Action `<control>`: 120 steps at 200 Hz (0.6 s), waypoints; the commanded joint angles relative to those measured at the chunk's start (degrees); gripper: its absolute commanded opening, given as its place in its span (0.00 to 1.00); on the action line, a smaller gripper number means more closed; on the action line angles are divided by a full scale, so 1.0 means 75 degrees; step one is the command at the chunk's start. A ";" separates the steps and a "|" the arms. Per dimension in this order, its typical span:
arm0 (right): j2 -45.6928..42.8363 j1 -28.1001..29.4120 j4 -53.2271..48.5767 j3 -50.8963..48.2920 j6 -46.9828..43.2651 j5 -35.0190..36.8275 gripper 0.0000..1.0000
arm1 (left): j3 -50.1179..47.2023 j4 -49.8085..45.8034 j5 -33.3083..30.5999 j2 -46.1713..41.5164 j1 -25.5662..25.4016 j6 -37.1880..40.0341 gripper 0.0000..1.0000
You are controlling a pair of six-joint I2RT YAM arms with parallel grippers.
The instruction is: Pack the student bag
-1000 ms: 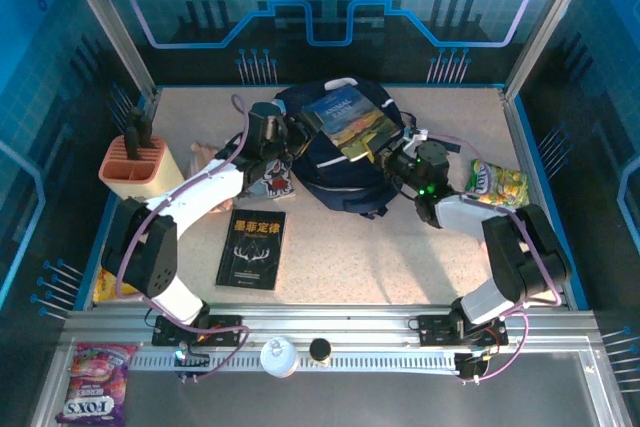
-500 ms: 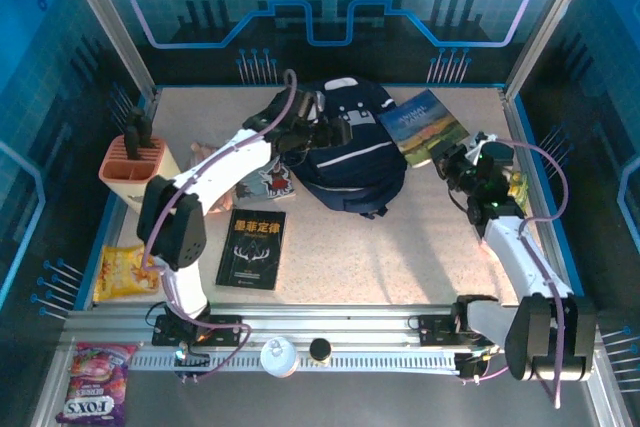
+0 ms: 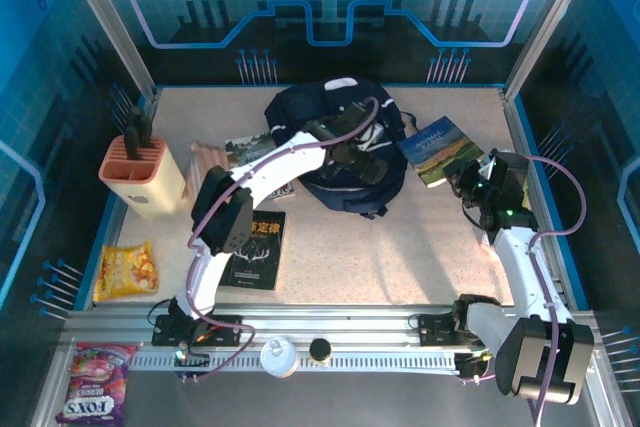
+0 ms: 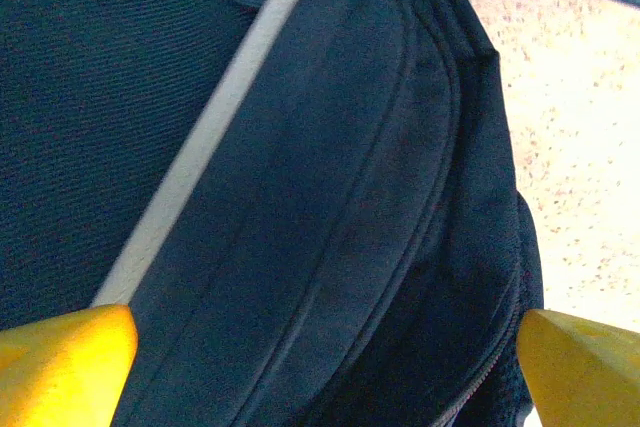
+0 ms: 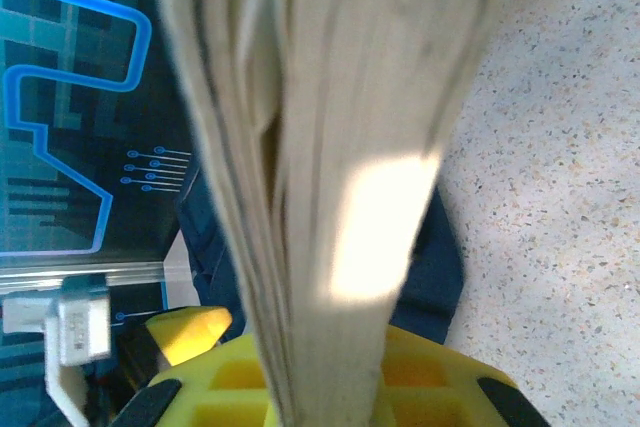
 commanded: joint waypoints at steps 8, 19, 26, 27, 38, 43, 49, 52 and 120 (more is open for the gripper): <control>-0.0356 -0.0233 0.0115 -0.0032 -0.0153 -0.0232 0.07 | 0.0733 -0.0621 -0.0682 0.0539 0.0003 0.1148 0.90; -0.0435 -0.0274 0.0046 -0.0051 -0.0157 -0.0229 0.07 | 0.0921 -0.0703 -0.0695 0.0713 0.0007 0.1387 0.85; -0.0485 -0.0295 0.0009 -0.0060 -0.0168 -0.0219 0.07 | 0.1021 -0.0738 -0.0734 0.0826 0.0002 0.1510 0.83; -0.0493 -0.0299 0.0008 -0.0060 -0.0167 -0.0220 0.07 | 0.1038 -0.0744 -0.0743 0.0843 0.0002 0.1526 0.83; -0.0558 -0.0326 -0.0055 -0.0071 -0.0160 -0.0197 0.07 | 0.1131 -0.0741 -0.0850 0.1017 -0.0002 0.1707 0.81; -0.0587 -0.0339 -0.0090 -0.0071 -0.0162 -0.0205 0.07 | 0.1146 -0.0717 -0.0948 0.1077 -0.0008 0.1792 0.80; -0.0621 -0.0360 -0.0140 -0.0065 -0.0162 -0.0202 0.07 | 0.1199 -0.0736 -0.1005 0.1156 -0.0001 0.1858 0.78; -0.0636 -0.0359 -0.0166 -0.0062 -0.0159 -0.0188 0.07 | 0.1232 -0.0758 -0.1031 0.1197 0.0000 0.1892 0.78; -0.0905 -0.0396 -0.0457 -0.0060 -0.0229 -0.0109 0.09 | 0.1544 -0.0701 -0.1559 0.1515 0.0006 0.1628 0.39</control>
